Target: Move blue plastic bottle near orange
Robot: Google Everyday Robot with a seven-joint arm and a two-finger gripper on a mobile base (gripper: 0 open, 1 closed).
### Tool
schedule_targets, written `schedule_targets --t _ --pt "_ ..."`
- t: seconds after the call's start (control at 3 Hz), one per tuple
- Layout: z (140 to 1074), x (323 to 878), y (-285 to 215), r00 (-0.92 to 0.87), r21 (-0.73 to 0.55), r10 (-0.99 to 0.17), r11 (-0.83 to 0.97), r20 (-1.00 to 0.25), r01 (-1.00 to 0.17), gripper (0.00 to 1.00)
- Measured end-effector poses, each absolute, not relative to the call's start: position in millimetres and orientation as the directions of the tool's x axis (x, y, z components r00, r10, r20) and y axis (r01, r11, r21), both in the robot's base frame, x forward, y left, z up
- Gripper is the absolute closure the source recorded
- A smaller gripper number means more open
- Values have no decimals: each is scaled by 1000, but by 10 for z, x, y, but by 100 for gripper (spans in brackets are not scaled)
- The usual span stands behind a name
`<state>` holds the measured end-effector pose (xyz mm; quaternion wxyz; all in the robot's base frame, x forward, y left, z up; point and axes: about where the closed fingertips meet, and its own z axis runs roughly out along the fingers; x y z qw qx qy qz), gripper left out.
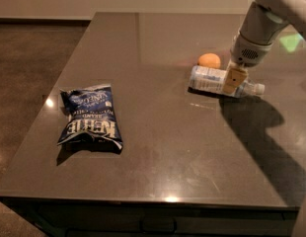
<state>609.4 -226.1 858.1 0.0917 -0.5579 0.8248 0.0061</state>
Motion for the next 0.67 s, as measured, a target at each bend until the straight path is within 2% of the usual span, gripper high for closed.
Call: schedule_targets --t 0.33,0.67 --pt "8563 6113 -2252 -360 -95 -919 377 -161 -921 0" --pt "8563 6113 -2252 -360 -95 -919 377 -161 -921 0"
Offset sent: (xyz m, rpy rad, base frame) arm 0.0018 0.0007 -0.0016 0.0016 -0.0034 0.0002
